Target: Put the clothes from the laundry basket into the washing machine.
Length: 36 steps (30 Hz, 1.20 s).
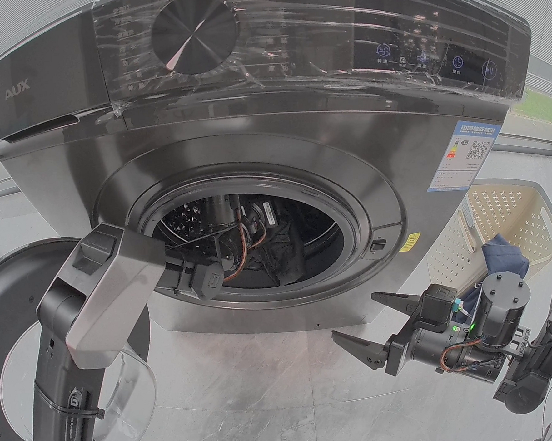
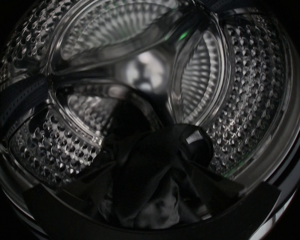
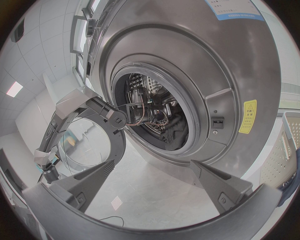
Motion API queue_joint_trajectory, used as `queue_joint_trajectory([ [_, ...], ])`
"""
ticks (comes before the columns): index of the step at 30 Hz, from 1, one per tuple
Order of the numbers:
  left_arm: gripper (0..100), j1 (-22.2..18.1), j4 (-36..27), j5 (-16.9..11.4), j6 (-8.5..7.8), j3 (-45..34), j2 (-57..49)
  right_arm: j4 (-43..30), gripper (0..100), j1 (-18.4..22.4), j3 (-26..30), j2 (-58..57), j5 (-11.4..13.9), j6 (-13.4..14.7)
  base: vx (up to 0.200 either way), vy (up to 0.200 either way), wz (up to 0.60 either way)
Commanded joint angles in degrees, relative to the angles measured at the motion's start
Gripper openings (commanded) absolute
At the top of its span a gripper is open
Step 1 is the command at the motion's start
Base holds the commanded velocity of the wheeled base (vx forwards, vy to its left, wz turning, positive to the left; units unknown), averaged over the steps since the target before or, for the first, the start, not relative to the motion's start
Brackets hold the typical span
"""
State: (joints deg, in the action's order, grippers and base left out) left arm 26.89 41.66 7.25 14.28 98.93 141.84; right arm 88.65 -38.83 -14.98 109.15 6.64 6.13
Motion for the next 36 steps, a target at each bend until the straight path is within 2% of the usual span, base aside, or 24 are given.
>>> queue_joint_trajectory([
  [1,100,1.32,-0.87,-0.93,-0.04,-6.73,-2.18,0.03,100,-0.11,-0.05,0.01,0.04,0.02,0.0,0.0,0.0],
  [4,100,1.76,-2.37,-1.89,-0.3,-9.81,-2.18,0.03,100,-0.11,-0.05,0.09,0.04,0.02,0.0,0.0,0.0],
  [9,100,1.5,-2.9,-2.42,-0.56,-10.25,-1.12,0.03,100,-0.11,-0.05,0.01,0.04,0.02,0.0,0.0,0.0],
  [10,100,1.5,-2.9,-2.42,-0.74,-10.25,-0.95,0.03,100,-0.11,-0.05,0.01,0.04,0.02,0.0,0.0,0.0],
  [11,100,1.32,-2.98,-2.42,-1.71,-10.16,-0.51,0.03,100,-0.11,-0.05,0.01,0.04,0.02,0.0,0.0,0.0],
  [12,0,1.14,-3.16,-2.42,-2.23,-10.07,-0.51,0.03,100,-0.11,-0.05,0.01,0.04,0.02,0.0,0.0,0.0],
  [17,0,1.06,-3.86,-2.51,-2.59,-9.1,-0.16,0.03,100,-0.2,-0.22,0.01,0.04,0.02,0.0,0.0,0.0],
  [20,0,1.06,-4.04,-2.07,-2.15,-6.29,0.81,0.03,100,-0.11,-0.49,0.01,-0.23,0.02,0.0,0.0,0.0],
  [22,0,0.71,-4.92,0.04,-1.71,-0.66,2.92,0.03,100,-0.11,-0.49,0.01,-0.23,0.11,0.0,0.0,0.0],
  [24,0,0.62,-5.0,0.57,-1.53,0.13,3.18,0.03,100,-0.11,-0.49,0.01,-0.23,0.11,0.0,0.0,0.0],
  [25,0,-0.79,-5.09,3.47,-0.21,7.51,5.38,0.03,100,-0.11,-0.66,0.09,-0.32,0.11,0.0,0.0,0.0],
  [28,0,-2.02,-4.74,4.35,0.23,15.33,7.75,0.03,100,-0.11,-0.84,0.09,-0.32,0.11,0.0,0.0,0.0],
  [36,0,-2.81,-1.23,4.44,0.67,15.66,8.54,0.03,100,-0.11,-0.84,0.27,-0.23,0.11,0.0,0.0,0.0],
])
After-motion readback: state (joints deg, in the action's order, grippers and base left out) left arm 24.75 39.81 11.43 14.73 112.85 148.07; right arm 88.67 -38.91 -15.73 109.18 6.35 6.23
